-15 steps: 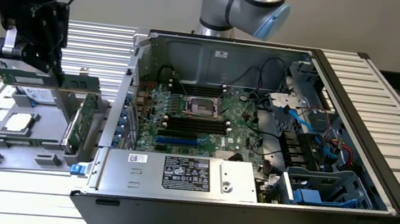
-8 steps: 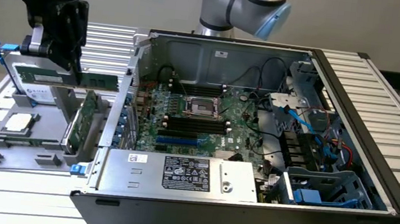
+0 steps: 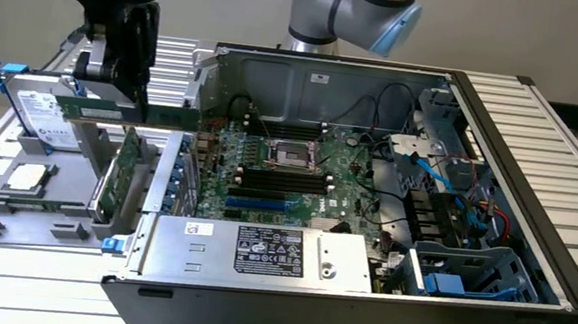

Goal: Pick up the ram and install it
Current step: 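Pick up the ram and move it above insertion slot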

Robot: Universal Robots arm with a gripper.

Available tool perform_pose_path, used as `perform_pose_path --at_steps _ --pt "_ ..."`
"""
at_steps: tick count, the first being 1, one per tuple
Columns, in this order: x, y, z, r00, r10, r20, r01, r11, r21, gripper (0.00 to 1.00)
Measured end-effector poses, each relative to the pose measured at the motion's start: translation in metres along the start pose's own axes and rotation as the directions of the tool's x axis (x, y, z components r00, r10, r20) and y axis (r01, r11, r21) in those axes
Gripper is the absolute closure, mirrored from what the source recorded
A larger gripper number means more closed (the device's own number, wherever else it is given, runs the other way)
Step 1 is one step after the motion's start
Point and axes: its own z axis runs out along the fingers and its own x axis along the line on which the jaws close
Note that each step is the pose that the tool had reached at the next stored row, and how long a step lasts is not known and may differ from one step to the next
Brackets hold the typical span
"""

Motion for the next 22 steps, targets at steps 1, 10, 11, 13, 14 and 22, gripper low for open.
perform_pose_path --at_steps 1,10,11,13,14,22 --pt "-0.001 -0.0031 -0.0002 1.0 0.0 0.0 0.0 1.0 0.0 0.86" --pt "-0.008 -0.0294 -0.0019 1.0 0.0 0.0 0.0 1.0 0.0 0.86" --pt "-0.009 -0.0321 -0.002 1.0 0.0 0.0 0.0 1.0 0.0 0.86" --pt "-0.011 -0.0377 -0.0024 1.0 0.0 0.0 0.0 1.0 0.0 0.86" --pt "-0.012 -0.0405 -0.0026 1.0 0.0 0.0 0.0 1.0 0.0 0.86" --pt "-0.022 -0.0636 -0.0041 1.0 0.0 0.0 0.0 1.0 0.0 0.86"
